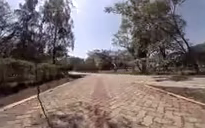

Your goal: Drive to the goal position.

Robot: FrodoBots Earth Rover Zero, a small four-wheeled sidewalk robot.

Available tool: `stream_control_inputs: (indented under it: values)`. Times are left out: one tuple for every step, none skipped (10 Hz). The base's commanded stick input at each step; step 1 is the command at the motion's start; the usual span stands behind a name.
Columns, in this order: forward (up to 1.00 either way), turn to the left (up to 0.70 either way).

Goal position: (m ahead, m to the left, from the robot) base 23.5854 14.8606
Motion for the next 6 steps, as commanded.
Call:
stream_control_inputs:
  values:
    - [1.00,0.00]
    - [1.00,0.00]
    - [1.00,0.00]
    - [1.00,0.00]
    - [1.00,0.00]
    - [1.00,0.00]
